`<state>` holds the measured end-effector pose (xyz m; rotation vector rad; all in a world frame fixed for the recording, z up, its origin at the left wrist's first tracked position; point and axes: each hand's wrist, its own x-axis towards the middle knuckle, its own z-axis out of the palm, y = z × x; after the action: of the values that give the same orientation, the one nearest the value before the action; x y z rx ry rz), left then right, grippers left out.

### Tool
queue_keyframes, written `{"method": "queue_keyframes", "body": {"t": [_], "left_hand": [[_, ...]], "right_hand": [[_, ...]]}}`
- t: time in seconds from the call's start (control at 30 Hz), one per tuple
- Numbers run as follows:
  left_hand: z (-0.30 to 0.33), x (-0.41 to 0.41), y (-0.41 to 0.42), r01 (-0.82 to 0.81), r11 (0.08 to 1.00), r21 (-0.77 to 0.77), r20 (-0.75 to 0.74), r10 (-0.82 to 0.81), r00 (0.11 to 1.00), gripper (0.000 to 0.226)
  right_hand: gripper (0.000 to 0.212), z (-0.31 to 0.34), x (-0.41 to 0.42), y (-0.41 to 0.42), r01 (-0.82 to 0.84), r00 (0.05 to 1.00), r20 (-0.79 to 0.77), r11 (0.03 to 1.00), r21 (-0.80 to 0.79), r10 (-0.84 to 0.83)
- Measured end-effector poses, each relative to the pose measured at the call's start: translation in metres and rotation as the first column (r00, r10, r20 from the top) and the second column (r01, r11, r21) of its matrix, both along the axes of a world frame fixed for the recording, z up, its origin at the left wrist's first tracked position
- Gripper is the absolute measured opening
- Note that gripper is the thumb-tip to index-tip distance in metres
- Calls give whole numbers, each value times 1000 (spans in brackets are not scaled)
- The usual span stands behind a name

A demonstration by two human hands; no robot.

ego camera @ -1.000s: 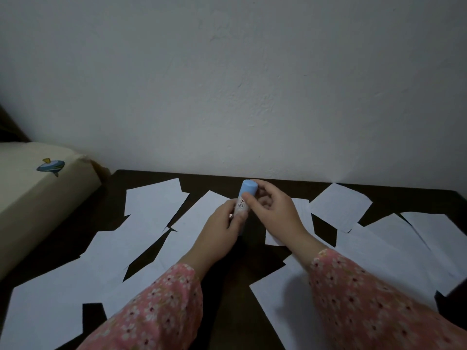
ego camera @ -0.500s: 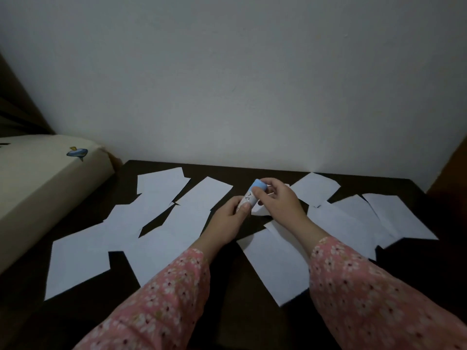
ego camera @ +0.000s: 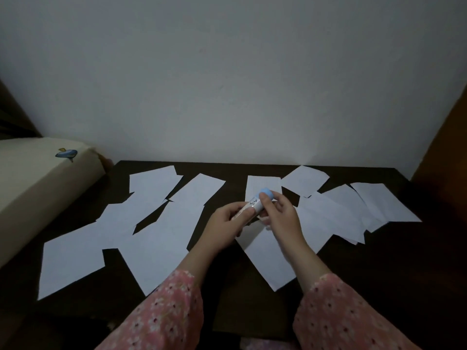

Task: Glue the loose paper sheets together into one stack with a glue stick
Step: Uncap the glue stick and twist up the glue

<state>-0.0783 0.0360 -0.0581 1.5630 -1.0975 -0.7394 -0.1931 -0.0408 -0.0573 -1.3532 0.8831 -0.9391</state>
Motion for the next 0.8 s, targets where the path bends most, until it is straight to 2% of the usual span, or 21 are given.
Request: {"method": "queue_keyframes", "body": {"t": [0.2, 0.33, 0.53, 0.8], "left_hand": [[-14, 10, -16, 15, 999, -46, -23, -16, 1000, 30], [-15, 16, -26, 10, 999, -46, -25, -11, 1000, 27], [-22, 23, -37, -3, 1000, -15, 13, 3, 1000, 25], [-22, 23, -37, 22, 1000, 0, 17, -22, 1000, 28]], "right_hand": [[35, -9, 6, -17, 23, 1000, -14, 1000, 19, -23], [41, -12, 12, -32, 29, 997, -71, 1000, -5, -29], [39, -16, 20, -44, 66, 993, -94, 998, 13, -65], [37, -18, 20, -41, -8, 985, -170, 1000, -4, 7]]}}
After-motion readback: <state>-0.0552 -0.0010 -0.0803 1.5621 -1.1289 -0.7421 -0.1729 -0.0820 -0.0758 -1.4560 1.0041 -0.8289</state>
